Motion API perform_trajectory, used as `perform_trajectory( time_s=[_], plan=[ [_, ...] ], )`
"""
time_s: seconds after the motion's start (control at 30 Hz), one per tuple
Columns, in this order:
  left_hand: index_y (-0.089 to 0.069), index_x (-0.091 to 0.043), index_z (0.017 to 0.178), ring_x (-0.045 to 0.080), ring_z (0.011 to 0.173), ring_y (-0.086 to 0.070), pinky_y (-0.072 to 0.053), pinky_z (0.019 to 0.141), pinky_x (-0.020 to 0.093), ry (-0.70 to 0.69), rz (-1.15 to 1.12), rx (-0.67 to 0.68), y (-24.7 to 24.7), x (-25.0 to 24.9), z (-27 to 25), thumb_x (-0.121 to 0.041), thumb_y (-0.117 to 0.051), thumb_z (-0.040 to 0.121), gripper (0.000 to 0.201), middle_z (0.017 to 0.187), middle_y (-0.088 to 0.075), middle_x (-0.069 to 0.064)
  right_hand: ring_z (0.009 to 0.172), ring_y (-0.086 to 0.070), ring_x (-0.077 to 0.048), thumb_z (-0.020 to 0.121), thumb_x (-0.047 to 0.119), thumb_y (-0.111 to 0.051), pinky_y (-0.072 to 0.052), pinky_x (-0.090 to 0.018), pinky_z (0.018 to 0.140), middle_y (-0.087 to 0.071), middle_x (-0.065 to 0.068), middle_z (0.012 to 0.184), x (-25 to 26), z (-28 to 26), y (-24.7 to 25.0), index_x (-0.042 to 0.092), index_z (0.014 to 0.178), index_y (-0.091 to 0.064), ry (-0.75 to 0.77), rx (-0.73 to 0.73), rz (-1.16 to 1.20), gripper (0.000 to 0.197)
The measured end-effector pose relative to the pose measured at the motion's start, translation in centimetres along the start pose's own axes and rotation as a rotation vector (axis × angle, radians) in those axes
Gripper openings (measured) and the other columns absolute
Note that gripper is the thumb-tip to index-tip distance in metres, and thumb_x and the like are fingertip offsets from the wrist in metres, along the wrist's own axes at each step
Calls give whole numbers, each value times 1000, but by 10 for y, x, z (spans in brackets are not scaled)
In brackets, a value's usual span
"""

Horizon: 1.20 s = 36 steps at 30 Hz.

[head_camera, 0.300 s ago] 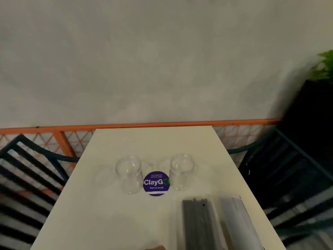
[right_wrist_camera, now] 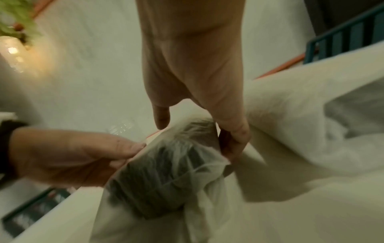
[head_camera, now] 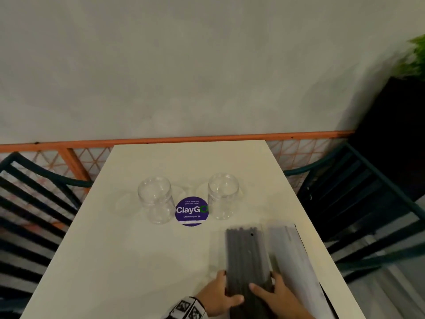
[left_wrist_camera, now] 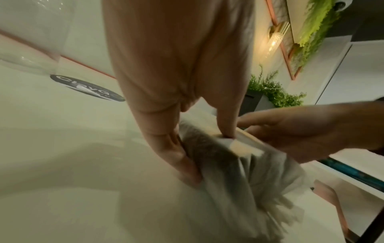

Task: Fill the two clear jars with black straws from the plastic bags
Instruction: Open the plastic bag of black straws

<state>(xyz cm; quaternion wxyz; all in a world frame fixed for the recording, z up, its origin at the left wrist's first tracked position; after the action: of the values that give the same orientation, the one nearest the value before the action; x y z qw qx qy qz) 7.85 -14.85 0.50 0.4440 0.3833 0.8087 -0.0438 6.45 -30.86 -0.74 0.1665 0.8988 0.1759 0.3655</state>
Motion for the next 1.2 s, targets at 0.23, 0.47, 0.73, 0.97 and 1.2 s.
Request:
perform_trajectory(
  time_s=[0.23, 0.47, 0.73, 0.97, 1.2],
  plan=[
    [-31, -12, 134, 8, 82, -57, -52, 82, 21, 10, -18, 34, 13, 36, -10, -27, -62, 85, 59, 104, -58, 3, 81, -65, -17, 72, 13, -75, -53, -22, 60, -67, -7, 93, 33, -7, -20, 7, 100, -56, 63, 303, 226, 35],
    [-44, -21, 128, 17, 102, -56, -42, 87, 25, -102, -393, -569, 124, 47, -63, -26, -47, 94, 34, 113, -57, 1, 74, -51, -6, 68, 36, -68, -39, -13, 60, -51, 9, 89, 99, -45, -25, 25, 107, -37, 650, 133, -491, 51],
    [-64, -26, 106, 11, 84, -64, -47, 73, 12, -237, -178, -570, 159, 39, -91, -19, -63, 85, 23, 106, -63, -3, 116, -42, -14, 76, 50, -58, -31, -26, 93, -44, 6, 131, 118, -54, -64, 28, 133, -33, 924, 94, -880, 67],
    [-60, -26, 63, 2, 62, -48, -40, 65, 17, -245, -150, -754, 165, 54, -104, -45, -56, 80, 25, 69, -62, -8, 112, -48, -12, 76, 76, -13, -32, -24, 90, -52, 8, 124, 127, -51, -63, 29, 126, -43, 922, 87, -856, 75],
    [-48, -9, 79, 20, 68, -47, -46, 65, 37, -143, -316, -835, 182, 68, -118, -25, -39, 97, 26, 72, -47, 7, 56, -57, -1, 80, 29, -69, -46, -11, 62, -59, 2, 83, 147, -40, -14, 29, 95, -54, 764, 79, -224, 21]
  ],
)
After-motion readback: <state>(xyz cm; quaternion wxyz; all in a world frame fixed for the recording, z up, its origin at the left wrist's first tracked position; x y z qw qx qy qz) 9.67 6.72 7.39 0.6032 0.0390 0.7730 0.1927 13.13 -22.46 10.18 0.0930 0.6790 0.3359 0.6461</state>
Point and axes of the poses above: each hand's wrist, its own z-axis towards the middle knuckle, its own y-axis out of the back of the hand, x = y × z, the point moved 6 cm from there along z, towards the middle knuckle
